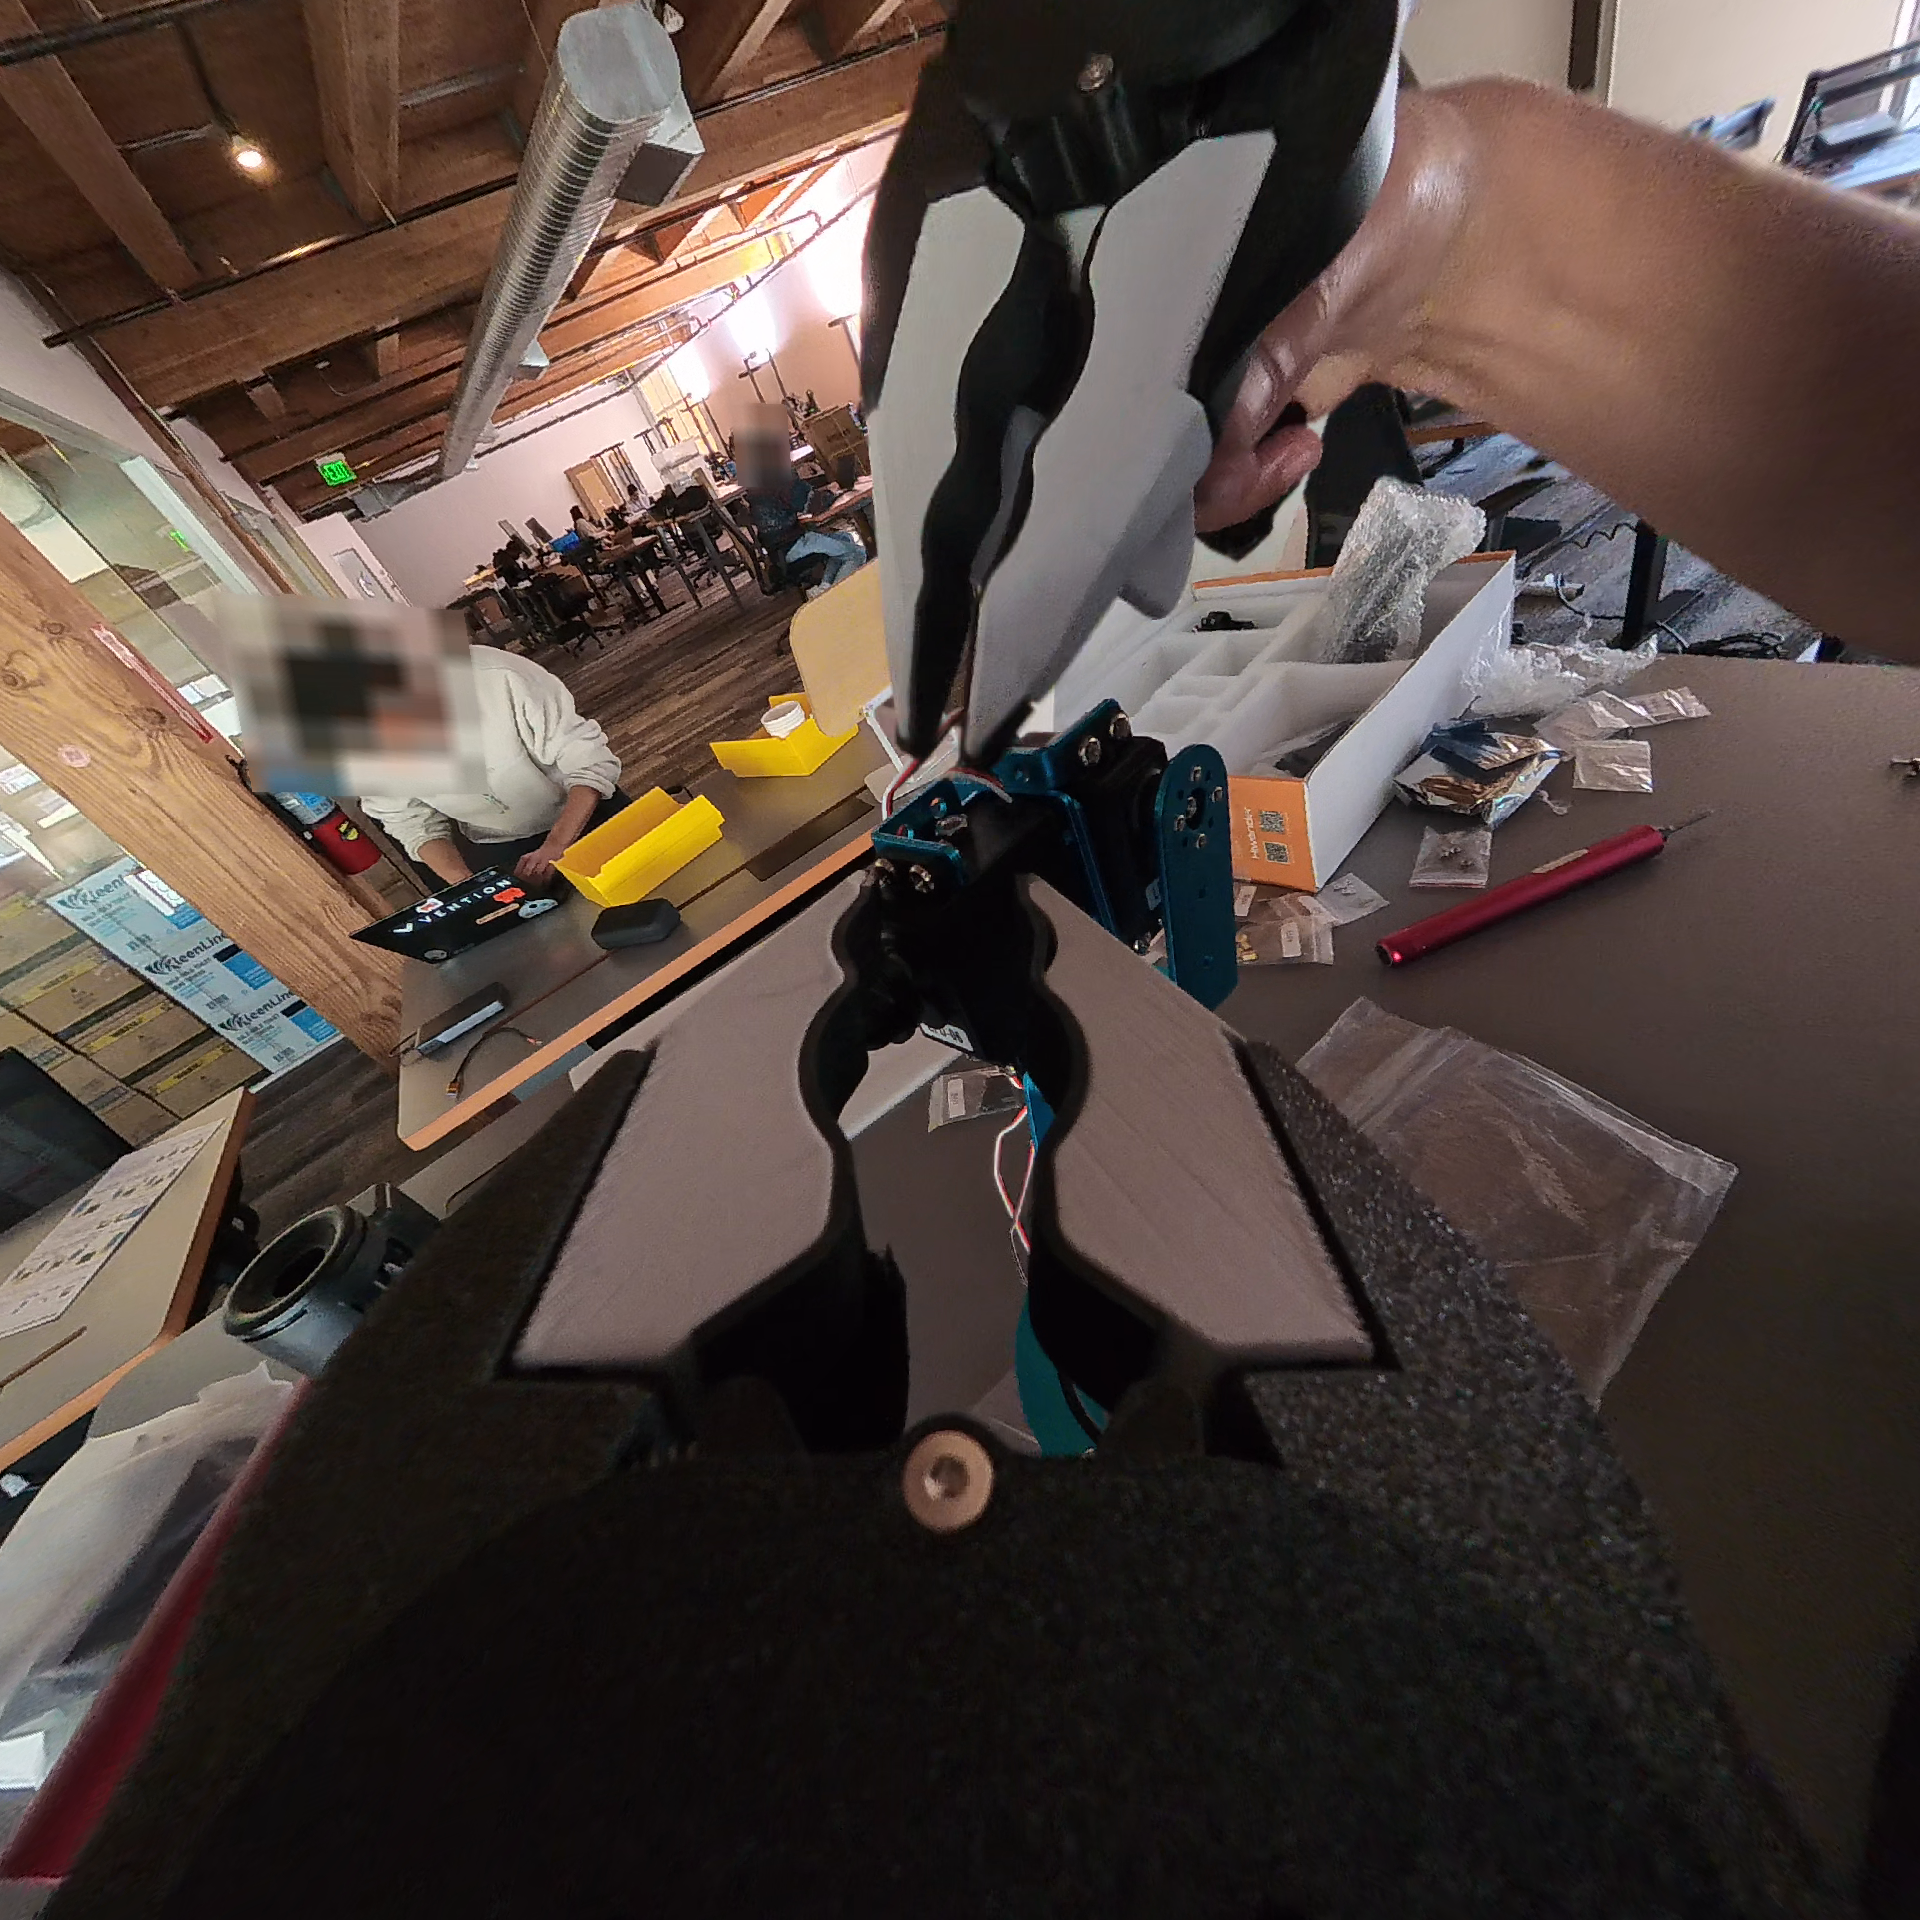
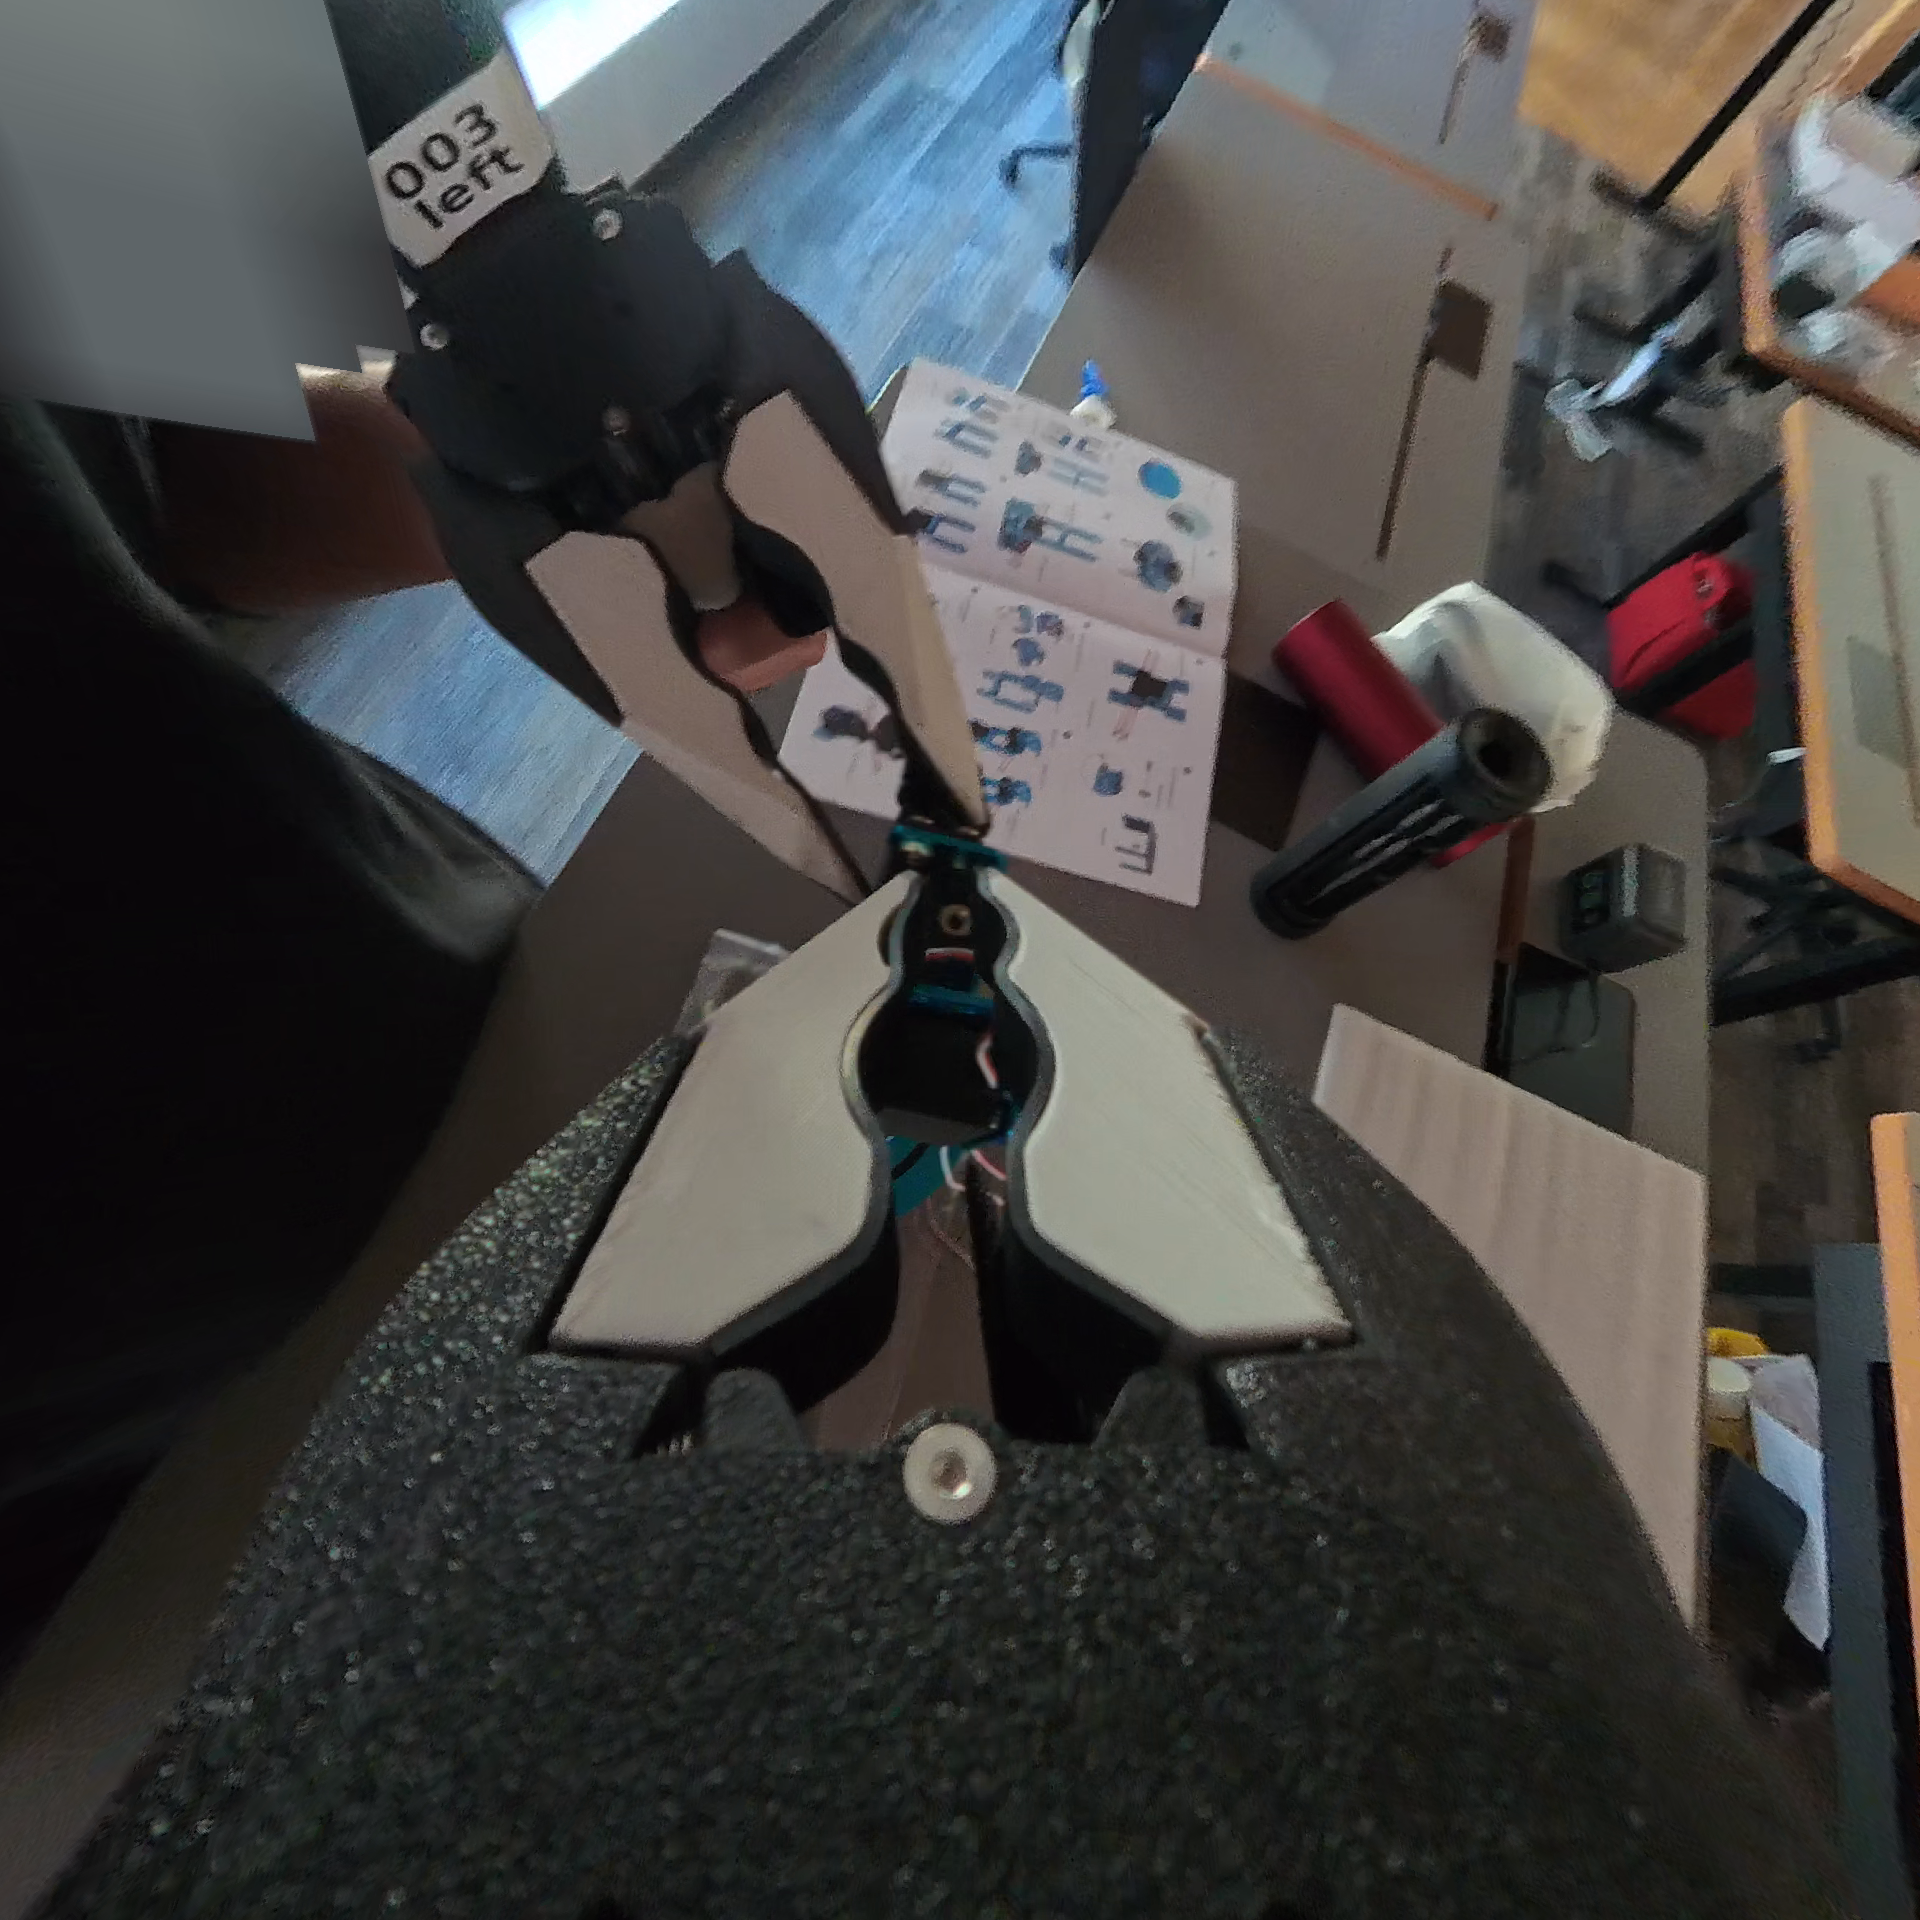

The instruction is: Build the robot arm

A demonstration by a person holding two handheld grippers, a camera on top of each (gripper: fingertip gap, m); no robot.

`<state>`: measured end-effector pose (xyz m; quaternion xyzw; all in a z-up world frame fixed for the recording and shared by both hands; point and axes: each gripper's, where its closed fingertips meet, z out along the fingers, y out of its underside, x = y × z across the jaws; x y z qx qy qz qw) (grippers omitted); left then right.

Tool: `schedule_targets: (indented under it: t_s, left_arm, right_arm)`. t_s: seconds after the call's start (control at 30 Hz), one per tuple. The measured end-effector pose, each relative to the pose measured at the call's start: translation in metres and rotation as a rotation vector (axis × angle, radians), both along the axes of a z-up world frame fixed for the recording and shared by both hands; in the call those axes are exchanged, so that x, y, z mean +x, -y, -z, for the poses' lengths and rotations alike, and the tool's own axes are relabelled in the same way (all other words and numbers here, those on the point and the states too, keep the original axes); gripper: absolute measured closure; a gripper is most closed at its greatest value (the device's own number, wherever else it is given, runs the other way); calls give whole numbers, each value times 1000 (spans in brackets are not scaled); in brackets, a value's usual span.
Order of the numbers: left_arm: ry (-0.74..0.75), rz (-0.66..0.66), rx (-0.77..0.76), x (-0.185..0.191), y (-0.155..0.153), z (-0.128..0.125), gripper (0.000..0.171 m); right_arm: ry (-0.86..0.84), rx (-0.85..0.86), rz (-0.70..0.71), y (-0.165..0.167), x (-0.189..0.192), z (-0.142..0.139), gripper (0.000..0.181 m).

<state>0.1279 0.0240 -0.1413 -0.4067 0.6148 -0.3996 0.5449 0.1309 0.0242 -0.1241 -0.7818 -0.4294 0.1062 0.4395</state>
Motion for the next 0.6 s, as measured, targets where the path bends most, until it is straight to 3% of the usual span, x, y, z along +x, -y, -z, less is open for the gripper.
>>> schedule_targets:
  t_s: [0.2,0.33,0.6]
  left_arm:
    - [5,3,5,-1,0,0,147]
    - [11,9,3,-1,0,0,147]
    - [9,21,18,-2,-1,0,147]
  right_arm:
    - [130,-158,-4,3,-1,17,172]
    - [134,-186,-12,6,-3,17,178]
    - [153,-201,18,4,-5,18,164]
